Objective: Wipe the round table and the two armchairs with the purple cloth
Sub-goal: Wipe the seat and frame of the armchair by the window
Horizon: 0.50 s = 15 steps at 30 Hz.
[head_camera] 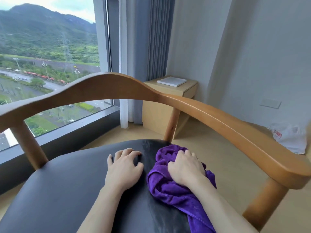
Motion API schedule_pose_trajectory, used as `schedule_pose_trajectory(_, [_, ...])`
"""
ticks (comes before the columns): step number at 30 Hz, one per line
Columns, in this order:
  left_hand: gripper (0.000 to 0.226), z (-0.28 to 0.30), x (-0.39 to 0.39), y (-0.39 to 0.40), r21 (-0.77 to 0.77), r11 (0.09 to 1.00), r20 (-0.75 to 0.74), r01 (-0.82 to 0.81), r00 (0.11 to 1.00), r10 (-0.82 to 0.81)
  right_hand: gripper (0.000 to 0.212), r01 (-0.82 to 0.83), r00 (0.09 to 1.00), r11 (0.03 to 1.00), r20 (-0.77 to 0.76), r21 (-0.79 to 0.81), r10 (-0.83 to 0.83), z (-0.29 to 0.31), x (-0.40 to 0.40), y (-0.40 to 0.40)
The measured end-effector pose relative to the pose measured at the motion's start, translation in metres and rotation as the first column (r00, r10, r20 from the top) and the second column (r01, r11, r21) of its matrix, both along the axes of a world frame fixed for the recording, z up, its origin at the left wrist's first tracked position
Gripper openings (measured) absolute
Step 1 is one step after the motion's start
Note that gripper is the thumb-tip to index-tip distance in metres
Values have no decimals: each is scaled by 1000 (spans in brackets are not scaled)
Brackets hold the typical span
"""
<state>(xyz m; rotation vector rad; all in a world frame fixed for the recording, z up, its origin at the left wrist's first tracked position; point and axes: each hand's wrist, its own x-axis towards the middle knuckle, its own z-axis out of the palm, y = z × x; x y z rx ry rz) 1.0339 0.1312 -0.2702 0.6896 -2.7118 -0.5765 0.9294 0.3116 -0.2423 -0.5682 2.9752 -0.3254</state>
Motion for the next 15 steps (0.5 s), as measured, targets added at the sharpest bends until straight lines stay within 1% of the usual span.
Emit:
schedule_pose_trajectory(2, [46, 2, -1, 3, -2, 1000, 2, -7, 1000, 7, 58, -21, 1000, 995, 0, -96, 21, 1, -1, -3])
schedule_pose_trajectory(4, [45, 2, -2, 5, -5, 1000, 1, -13, 1000, 13, 49, -82, 995, 975, 42, -205, 92, 7, -9, -18])
schedule_pose_trajectory(6, [44, 0, -2, 5, -6, 1000, 4, -16, 1000, 16, 44, -105, 986, 966, 102, -236, 132, 16, -20, -36])
schedule_pose_trajectory(7, [44, -1, -2, 4, -9, 1000, 1, -14, 1000, 14, 45, -101, 983, 970, 130, -222, 132, 20, -24, -43])
schedule_pose_trajectory(9, [44, -3, -2, 1, -10, 1000, -6, -14, 1000, 14, 56, -94, 978, 979, 168, -182, 125, 22, -29, -50])
schedule_pose_trajectory(11, [44, -4, -3, -1, -11, 1000, -1, -9, 1000, 9, 65, -89, 982, 985, 153, -149, 112, 18, -29, -47])
schedule_pose_trajectory(15, [47, -6, -3, -2, -7, 1000, 6, -2, 1000, 2, 58, -85, 996, 994, 36, -68, 88, 7, -10, -21])
